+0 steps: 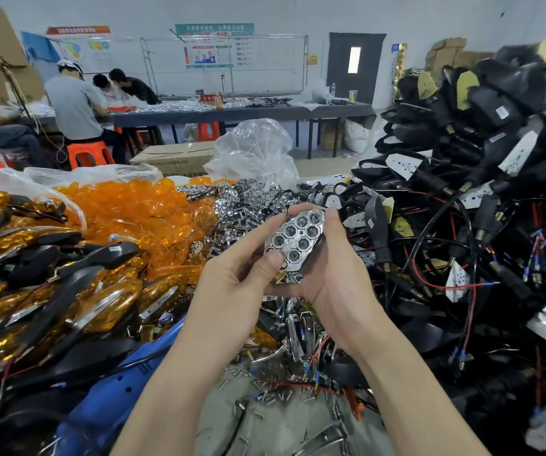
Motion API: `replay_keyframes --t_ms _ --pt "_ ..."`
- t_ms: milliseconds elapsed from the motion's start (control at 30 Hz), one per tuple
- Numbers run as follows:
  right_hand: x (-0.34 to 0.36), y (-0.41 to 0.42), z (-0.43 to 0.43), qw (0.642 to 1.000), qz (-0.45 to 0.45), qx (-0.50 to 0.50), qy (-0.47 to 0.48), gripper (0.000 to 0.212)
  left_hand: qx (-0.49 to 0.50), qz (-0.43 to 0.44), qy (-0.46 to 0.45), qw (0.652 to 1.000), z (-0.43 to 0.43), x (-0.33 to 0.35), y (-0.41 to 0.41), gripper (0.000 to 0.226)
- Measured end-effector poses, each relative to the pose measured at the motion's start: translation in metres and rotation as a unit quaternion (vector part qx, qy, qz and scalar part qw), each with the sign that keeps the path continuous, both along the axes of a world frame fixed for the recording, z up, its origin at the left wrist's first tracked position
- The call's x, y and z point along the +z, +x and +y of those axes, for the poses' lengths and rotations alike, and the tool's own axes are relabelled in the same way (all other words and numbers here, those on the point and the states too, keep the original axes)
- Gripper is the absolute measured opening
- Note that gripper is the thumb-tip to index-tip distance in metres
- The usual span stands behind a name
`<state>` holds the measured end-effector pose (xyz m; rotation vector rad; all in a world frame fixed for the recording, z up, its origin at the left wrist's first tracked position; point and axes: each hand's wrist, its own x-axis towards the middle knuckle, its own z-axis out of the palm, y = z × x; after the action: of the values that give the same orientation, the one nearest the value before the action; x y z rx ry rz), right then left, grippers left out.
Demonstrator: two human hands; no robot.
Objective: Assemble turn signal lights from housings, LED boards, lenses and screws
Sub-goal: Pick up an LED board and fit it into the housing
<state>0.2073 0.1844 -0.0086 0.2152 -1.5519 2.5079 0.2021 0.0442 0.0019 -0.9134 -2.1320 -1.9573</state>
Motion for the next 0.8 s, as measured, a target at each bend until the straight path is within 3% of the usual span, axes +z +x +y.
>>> replay_keyframes --t_ms 233,467,633,800 --pt "0.0004 0.0014 0.0000 1.000 0.003 0.014 -0.008 0.050 -0.012 -0.004 0.025 1.000 -0.0011 -0.0002 0.0006 0.048" --pt "0.0020 0.0020 0.0000 1.000 0.015 0.023 0.001 0.049 -0.004 -0.013 0.031 0.999 0.0006 0.0028 0.0027 0.058" --pt "0.0034 0.0037 0.0013 1.000 0.010 0.023 -0.006 0.047 0.014 -0.035 0.039 0.999 0.0046 0.0000 0.0019 0.043" --pt "0.0059 0.0050 0.0012 1.000 0.012 0.024 -0.007 0.045 0.037 -0.042 0.036 0.998 0.0063 0.0017 0.0032 0.043"
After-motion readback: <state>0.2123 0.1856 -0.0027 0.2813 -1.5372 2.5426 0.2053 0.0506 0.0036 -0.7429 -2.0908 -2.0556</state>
